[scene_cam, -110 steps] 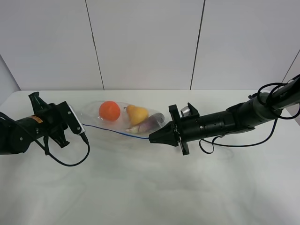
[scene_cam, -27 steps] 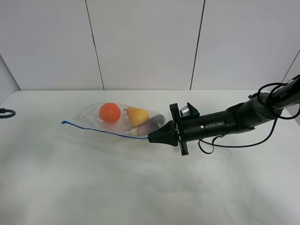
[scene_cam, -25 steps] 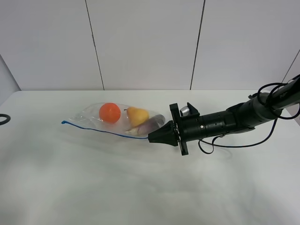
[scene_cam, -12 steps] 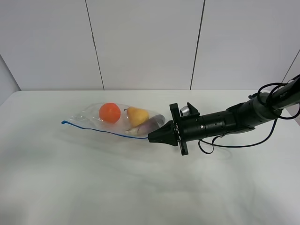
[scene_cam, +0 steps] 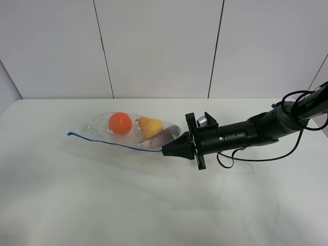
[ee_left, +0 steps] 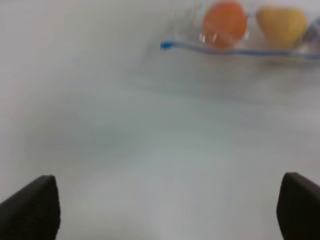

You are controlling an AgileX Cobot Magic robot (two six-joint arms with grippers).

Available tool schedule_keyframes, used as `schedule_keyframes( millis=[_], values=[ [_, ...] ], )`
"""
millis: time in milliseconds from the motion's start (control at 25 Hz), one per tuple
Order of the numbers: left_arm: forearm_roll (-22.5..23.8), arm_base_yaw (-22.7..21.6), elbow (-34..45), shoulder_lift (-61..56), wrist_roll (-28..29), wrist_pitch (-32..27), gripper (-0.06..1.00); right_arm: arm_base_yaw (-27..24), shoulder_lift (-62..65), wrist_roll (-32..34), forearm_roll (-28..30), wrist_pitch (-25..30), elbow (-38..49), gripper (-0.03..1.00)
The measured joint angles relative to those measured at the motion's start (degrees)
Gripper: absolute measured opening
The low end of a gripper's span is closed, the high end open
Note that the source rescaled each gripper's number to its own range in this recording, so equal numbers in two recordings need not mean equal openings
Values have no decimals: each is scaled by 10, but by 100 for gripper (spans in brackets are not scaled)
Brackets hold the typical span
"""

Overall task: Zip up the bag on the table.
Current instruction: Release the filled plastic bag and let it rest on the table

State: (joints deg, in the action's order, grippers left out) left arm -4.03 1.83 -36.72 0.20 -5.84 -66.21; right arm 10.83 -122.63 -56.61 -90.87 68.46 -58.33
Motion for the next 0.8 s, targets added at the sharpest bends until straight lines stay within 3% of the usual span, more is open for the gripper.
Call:
schedule_keyframes(
  millis=[280, 640, 720, 800],
  values=[
    [-45, 0, 38, -6, 6, -9, 100, 0, 0, 0, 0, 0, 0, 0],
    [-47, 0, 41, -6, -3, -10, 100, 0, 0, 0, 0, 0, 0, 0],
    [-47, 0, 41, -6, -3, -10, 100, 0, 0, 0, 0, 1, 0, 6],
    [-47, 0, 41, -6, -3, -10, 100, 0, 0, 3, 2, 2, 0, 24]
  ],
)
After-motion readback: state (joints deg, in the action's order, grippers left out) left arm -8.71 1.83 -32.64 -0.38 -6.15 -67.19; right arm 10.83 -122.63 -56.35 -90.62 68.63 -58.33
